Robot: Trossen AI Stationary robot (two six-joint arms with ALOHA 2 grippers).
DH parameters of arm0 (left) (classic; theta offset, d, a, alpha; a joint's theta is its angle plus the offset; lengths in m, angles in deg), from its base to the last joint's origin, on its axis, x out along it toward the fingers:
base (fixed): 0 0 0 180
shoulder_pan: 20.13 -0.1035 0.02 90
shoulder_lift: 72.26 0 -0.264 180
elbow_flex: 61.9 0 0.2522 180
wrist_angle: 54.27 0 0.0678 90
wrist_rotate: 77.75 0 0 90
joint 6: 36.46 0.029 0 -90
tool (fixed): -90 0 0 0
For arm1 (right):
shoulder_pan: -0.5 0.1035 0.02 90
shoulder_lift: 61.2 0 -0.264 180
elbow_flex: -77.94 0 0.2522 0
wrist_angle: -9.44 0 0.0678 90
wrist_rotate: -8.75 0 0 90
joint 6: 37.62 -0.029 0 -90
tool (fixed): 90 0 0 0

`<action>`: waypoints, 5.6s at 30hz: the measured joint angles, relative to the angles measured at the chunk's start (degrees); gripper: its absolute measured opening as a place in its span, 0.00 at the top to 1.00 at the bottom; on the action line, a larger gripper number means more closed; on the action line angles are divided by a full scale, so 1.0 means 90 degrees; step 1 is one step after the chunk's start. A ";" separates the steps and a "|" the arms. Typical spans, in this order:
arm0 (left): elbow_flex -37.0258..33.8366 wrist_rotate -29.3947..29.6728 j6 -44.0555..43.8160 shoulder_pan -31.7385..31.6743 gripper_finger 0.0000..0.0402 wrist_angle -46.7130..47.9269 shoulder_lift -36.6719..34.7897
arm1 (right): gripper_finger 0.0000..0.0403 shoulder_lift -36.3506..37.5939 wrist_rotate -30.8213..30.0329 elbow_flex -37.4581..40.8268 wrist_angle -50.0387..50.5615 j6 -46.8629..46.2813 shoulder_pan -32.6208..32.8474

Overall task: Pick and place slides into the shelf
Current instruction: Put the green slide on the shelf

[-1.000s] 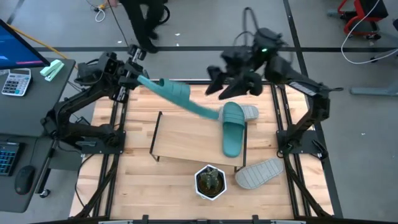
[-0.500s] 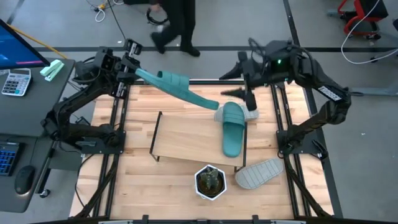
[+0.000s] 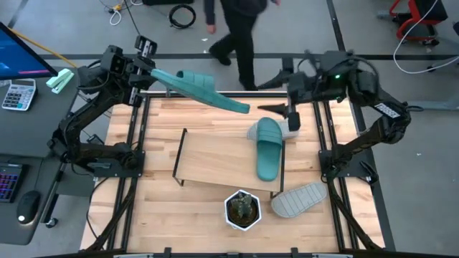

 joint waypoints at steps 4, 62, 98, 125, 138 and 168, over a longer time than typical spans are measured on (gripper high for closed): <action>0.0000 0.0050 0.0079 0.0000 0.88 0.0010 0.0000 | 0.36 -0.0013 -0.0005 -0.0002 -0.0238 0.0059 0.0002; -0.0002 0.4588 -0.1001 0.0400 0.55 0.6361 -0.0005 | 0.84 -0.0196 -0.4699 0.0000 0.1916 0.0897 0.0178; -0.0002 0.8317 -0.3739 0.2410 0.54 0.6409 0.0899 | 0.84 -0.1552 -0.6936 -0.0002 0.2433 0.2053 0.0176; 0.0002 0.8788 -0.4581 0.2543 0.27 0.6005 0.1557 | 0.84 -0.1543 -0.6590 -0.0002 0.2504 0.1827 0.0352; 0.0002 0.8855 -0.4644 0.2543 0.28 0.5414 0.1720 | 0.84 -0.1609 -0.6007 -0.0002 0.2461 0.1695 0.0368; -0.0002 0.7464 -0.3051 0.1798 0.85 0.5249 0.1698 | 0.50 -0.0915 -0.5887 -0.0002 0.2815 0.0840 0.0323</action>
